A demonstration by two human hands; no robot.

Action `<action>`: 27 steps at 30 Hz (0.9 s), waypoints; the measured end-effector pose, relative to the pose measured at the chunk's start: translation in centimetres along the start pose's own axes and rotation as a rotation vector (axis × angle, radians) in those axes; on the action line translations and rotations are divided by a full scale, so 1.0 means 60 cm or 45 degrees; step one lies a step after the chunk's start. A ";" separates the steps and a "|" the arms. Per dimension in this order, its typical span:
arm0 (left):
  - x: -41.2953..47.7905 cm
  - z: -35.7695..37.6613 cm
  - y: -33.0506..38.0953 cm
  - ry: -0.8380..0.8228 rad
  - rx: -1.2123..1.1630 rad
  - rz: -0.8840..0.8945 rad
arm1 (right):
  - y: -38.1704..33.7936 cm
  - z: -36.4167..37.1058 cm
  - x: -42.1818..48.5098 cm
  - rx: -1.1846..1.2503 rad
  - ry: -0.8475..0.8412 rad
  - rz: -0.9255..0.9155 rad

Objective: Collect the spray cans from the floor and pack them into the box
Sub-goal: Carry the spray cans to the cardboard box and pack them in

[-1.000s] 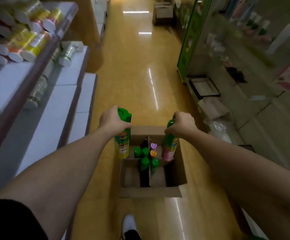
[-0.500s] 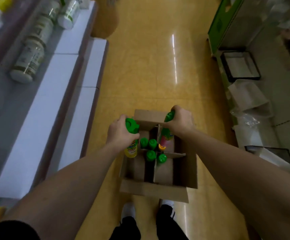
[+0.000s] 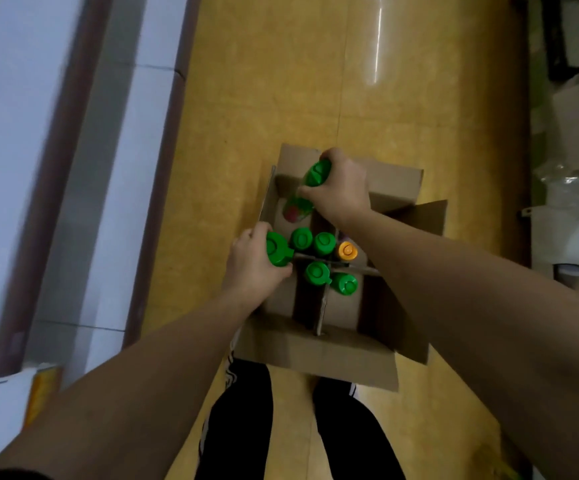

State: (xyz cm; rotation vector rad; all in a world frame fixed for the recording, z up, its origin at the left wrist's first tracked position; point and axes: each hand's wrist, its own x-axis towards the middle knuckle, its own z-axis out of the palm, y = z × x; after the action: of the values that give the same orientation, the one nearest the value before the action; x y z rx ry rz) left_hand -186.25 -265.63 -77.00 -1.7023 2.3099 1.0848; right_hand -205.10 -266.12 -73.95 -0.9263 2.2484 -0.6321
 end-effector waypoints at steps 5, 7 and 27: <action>0.042 0.065 -0.049 -0.062 -0.025 -0.010 | 0.020 0.105 0.045 -0.092 -0.111 -0.037; 0.058 0.091 -0.065 -0.076 -0.046 0.003 | 0.032 0.143 0.061 -0.145 -0.169 -0.058; 0.098 0.280 -0.157 -0.149 -0.039 0.020 | 0.157 0.343 0.138 -0.598 -0.628 -0.217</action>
State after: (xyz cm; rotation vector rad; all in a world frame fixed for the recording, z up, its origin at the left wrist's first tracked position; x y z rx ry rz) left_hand -186.04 -262.01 -96.80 -1.5873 2.2511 1.1950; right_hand -199.68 -270.18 -97.11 -1.3416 1.9019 0.0756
